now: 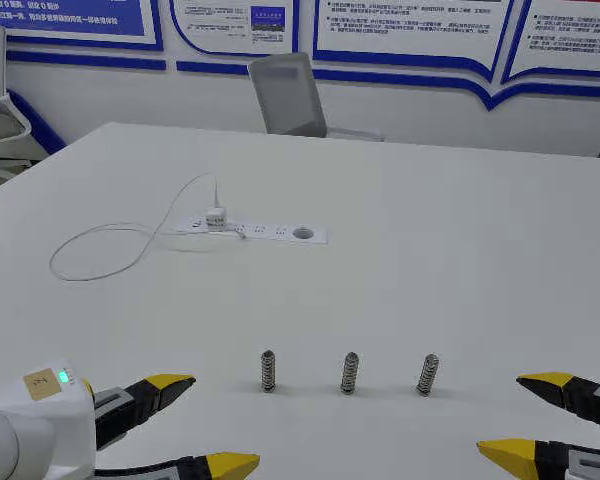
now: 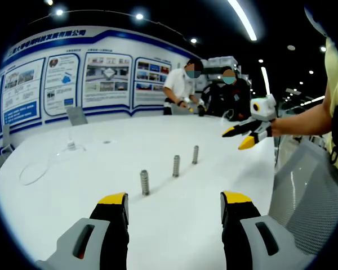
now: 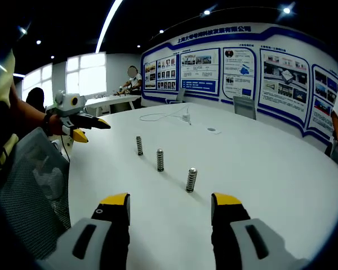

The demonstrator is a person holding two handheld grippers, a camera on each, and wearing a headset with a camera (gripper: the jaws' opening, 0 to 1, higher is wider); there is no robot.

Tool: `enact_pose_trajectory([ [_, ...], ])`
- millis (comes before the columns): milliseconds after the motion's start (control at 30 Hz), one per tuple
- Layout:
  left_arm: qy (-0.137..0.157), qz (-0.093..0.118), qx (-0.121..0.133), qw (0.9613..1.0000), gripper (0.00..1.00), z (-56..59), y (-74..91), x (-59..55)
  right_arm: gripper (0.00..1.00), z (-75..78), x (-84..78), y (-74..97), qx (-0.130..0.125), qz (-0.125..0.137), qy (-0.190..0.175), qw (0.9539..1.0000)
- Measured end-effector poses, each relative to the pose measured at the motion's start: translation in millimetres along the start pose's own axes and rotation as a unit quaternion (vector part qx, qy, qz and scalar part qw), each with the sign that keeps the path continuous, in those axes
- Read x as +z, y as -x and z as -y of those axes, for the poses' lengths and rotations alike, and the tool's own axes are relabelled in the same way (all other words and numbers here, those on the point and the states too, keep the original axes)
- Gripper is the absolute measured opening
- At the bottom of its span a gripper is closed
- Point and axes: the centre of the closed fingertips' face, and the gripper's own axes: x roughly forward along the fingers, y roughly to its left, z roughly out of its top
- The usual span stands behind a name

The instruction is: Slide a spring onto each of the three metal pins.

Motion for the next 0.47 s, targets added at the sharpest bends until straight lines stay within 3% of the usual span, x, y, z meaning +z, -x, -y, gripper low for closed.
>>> enact_pose_trajectory([
  [467, 0.001, -0.003, 0.000, 1.0000, 0.68, -2.9, -1.7, -1.2, 0.58, 2.8, 4.4, -2.9, 0.001, 0.006, 0.001, 1.0000],
])
